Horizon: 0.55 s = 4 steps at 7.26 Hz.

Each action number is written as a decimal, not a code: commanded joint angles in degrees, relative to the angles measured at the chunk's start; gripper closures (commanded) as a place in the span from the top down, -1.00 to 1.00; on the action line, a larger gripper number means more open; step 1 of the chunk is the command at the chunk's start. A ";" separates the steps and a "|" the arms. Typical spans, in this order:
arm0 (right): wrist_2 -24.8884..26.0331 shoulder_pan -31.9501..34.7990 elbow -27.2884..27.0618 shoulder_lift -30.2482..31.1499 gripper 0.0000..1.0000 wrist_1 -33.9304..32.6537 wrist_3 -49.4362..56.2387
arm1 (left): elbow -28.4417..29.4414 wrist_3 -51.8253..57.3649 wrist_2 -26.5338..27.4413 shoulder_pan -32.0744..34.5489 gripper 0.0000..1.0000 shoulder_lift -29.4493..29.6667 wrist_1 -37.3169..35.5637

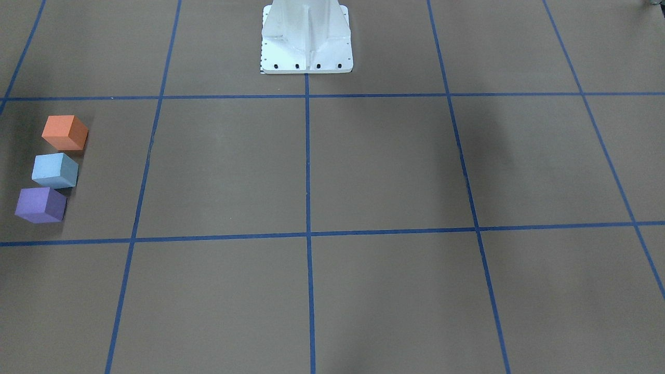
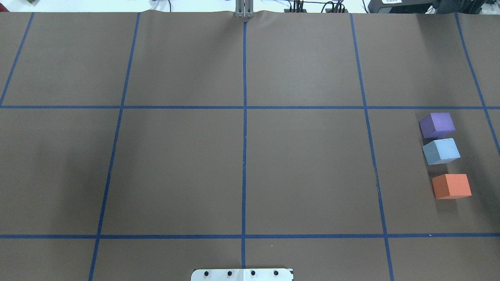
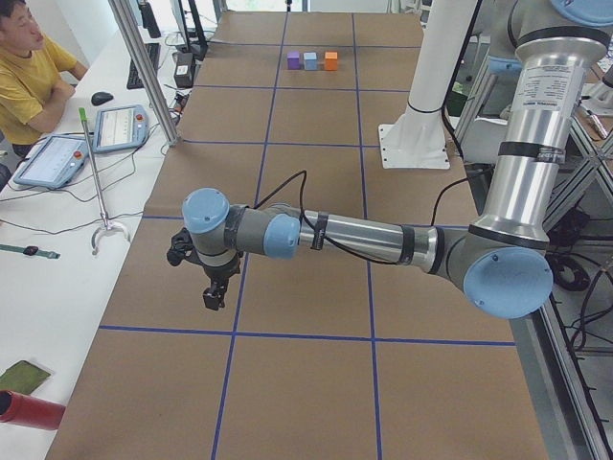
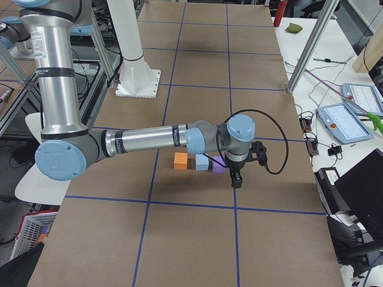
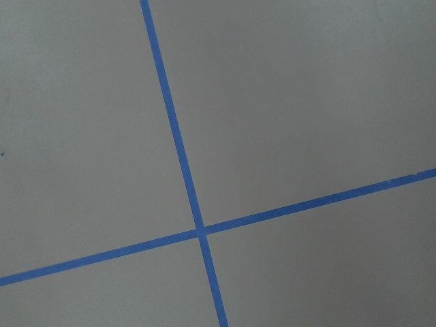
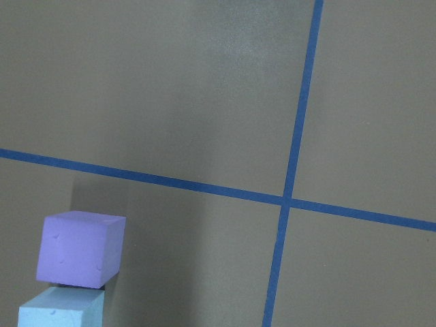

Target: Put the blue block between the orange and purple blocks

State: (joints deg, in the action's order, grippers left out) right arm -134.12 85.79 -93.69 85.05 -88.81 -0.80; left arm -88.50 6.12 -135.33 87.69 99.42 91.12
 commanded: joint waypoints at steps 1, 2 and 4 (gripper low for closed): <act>-0.18 -0.01 0.78 1.16 1.00 0.12 0.18 | -0.79 0.04 0.33 0.11 1.00 -0.37 0.37; 0.00 -0.18 1.48 1.34 1.00 0.21 -0.08 | -0.80 0.03 0.33 0.02 1.00 -1.41 0.46; 0.09 -0.27 1.76 1.61 1.00 0.39 0.36 | -3.50 -0.14 -0.28 0.02 1.00 -3.60 0.55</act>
State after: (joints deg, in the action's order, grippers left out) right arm -134.09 85.57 -91.85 86.43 -88.49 -0.53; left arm -90.01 6.08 -135.27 87.76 97.56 91.62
